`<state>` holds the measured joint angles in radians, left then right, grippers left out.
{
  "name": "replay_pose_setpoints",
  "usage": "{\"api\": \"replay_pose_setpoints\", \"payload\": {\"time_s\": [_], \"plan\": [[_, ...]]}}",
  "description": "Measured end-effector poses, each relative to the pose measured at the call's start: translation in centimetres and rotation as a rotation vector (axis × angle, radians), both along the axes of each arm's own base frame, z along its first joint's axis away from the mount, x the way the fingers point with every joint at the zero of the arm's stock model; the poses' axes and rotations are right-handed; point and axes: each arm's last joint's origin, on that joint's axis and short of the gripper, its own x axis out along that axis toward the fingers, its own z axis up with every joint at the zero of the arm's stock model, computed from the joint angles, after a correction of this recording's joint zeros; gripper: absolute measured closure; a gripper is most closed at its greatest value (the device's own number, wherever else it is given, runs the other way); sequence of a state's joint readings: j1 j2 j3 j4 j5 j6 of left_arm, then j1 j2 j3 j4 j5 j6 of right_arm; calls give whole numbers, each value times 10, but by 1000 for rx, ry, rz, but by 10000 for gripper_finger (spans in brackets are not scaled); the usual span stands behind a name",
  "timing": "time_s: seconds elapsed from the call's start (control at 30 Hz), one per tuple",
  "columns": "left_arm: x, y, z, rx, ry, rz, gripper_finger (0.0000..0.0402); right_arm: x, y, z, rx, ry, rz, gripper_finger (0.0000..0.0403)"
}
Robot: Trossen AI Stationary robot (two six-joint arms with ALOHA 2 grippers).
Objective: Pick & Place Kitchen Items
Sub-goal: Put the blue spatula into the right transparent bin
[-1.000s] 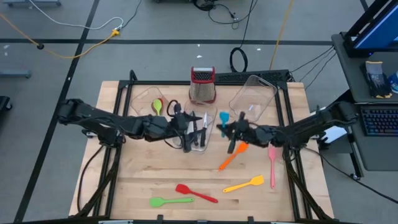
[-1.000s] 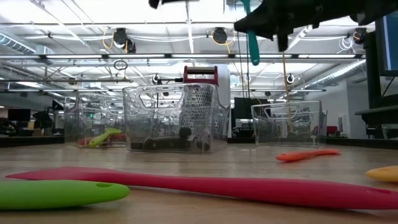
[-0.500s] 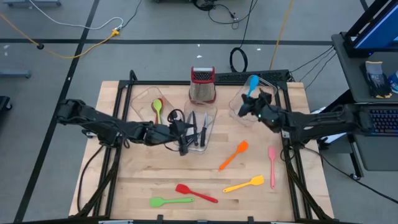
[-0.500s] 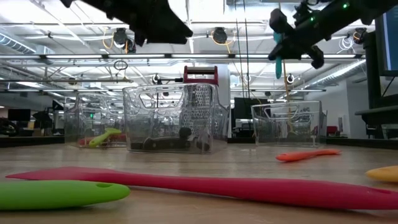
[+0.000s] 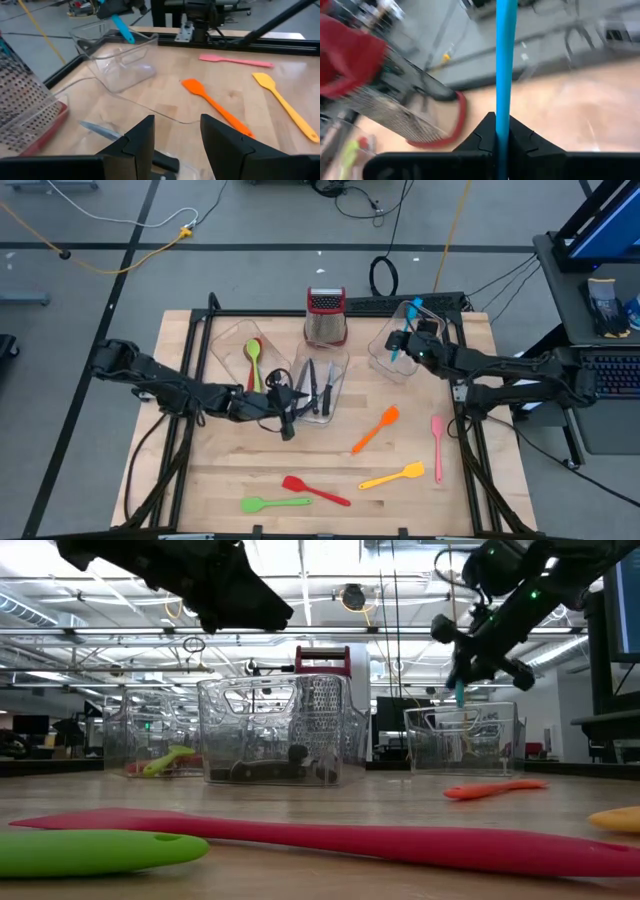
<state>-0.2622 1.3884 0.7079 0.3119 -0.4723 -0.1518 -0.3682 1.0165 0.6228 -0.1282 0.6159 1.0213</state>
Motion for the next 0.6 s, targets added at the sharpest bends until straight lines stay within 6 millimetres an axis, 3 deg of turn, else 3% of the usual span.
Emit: {"api": "replay_pose_setpoints", "payload": {"time_s": [0.6], "plan": [[-2, -8, -1, -9, -2, -26, 243, 2, -1, -30, 217, 101, -26, 397]]}}
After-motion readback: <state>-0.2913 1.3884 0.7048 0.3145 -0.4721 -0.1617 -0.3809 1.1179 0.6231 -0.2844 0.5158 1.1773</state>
